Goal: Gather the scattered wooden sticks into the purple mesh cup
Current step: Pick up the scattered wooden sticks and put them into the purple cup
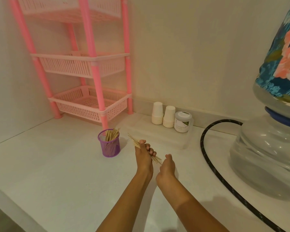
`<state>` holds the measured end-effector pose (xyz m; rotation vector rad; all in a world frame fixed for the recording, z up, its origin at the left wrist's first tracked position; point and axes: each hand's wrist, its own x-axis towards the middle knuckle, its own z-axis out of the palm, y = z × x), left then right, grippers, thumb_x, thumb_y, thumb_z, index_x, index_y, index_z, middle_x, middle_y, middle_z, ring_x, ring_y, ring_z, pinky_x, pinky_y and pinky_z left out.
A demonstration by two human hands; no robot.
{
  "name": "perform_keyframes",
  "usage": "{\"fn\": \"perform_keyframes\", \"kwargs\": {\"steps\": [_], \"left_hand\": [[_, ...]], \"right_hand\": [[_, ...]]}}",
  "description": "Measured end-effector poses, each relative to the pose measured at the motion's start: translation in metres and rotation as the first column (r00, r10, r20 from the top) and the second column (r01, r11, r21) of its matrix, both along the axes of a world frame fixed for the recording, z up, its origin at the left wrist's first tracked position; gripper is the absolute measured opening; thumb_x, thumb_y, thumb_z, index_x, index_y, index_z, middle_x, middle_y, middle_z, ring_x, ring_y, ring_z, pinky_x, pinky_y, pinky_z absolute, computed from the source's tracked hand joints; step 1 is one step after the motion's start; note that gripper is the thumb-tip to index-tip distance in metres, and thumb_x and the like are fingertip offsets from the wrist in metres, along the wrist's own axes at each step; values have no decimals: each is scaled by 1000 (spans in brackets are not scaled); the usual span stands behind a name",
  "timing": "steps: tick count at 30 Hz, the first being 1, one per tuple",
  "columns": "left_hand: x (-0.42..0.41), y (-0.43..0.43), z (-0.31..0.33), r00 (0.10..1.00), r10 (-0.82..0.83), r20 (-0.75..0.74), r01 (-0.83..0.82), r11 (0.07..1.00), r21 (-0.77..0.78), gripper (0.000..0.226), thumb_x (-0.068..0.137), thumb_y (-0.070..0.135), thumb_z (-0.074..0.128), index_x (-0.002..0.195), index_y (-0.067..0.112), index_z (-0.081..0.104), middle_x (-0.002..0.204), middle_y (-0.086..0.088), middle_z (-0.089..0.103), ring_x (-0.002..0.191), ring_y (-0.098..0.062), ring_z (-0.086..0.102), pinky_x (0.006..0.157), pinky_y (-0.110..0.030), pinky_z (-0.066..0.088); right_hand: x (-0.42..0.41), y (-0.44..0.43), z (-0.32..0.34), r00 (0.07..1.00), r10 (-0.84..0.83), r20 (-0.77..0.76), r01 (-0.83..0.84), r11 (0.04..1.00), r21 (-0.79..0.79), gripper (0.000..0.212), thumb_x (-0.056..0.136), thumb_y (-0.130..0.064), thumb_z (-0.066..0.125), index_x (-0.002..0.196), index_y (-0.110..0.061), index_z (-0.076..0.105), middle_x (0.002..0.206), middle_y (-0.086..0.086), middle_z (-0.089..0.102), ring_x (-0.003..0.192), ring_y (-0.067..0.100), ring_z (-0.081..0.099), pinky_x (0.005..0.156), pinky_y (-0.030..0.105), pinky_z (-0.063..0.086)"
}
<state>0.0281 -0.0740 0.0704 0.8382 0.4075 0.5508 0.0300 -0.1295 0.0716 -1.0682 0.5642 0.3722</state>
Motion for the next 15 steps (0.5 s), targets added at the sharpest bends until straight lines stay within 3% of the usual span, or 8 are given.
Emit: {"fn": "perform_keyframes", "kwargs": {"steps": [3,6,9,11,12,14,15], "left_hand": [[0,1,-3,1000,-16,3,16,998,67,24,102,29,34,84,19,46,58,6,38,40,-2,37,42,-18,37],[1,0,-10,998,-60,-26,63,992,114,22,100,33,39,85,21,50,55,9,42,43,-3,39,47,-20,40],[3,-3,-17,994,-90,-66,99,982,158,22,99,33,42,88,21,56,54,8,44,49,-8,43,69,-30,52],[4,-2,-20,993,-77,-94,94,977,193,23,98,34,44,88,21,60,56,6,45,55,-12,44,84,-39,51],[4,1,-20,991,-76,-107,99,970,222,23,98,35,43,89,22,60,56,7,46,57,-12,45,83,-38,51],[5,13,-17,992,-51,-114,86,943,321,23,99,35,39,89,23,56,58,8,45,55,-8,46,68,-28,50],[5,22,-14,996,-26,-91,58,927,370,22,100,33,37,89,23,53,60,8,44,52,-5,45,59,-23,47]], "right_hand": [[-7,2,3,1000,0,-31,4,991,132,40,101,-29,33,127,-4,50,111,15,60,98,26,55,94,34,39],[-7,7,5,1000,17,-2,-15,917,399,43,102,-38,28,94,-7,56,82,8,55,82,22,57,92,34,41],[-7,11,7,995,78,65,-99,881,462,48,101,-45,30,70,-11,45,68,3,44,72,18,50,91,31,40],[-7,10,9,984,124,127,-168,878,449,47,100,-44,33,69,-12,44,69,2,44,74,16,50,91,28,41],[-4,9,7,976,154,152,-206,874,439,47,100,-45,31,74,-12,50,75,2,50,80,16,54,90,29,43],[0,5,1,960,215,180,-259,928,267,51,101,-46,23,104,-12,61,103,6,62,104,21,58,97,34,43],[3,2,-3,948,249,198,-282,946,161,52,102,-46,21,118,-13,57,116,7,60,115,24,54,103,37,40]]}}
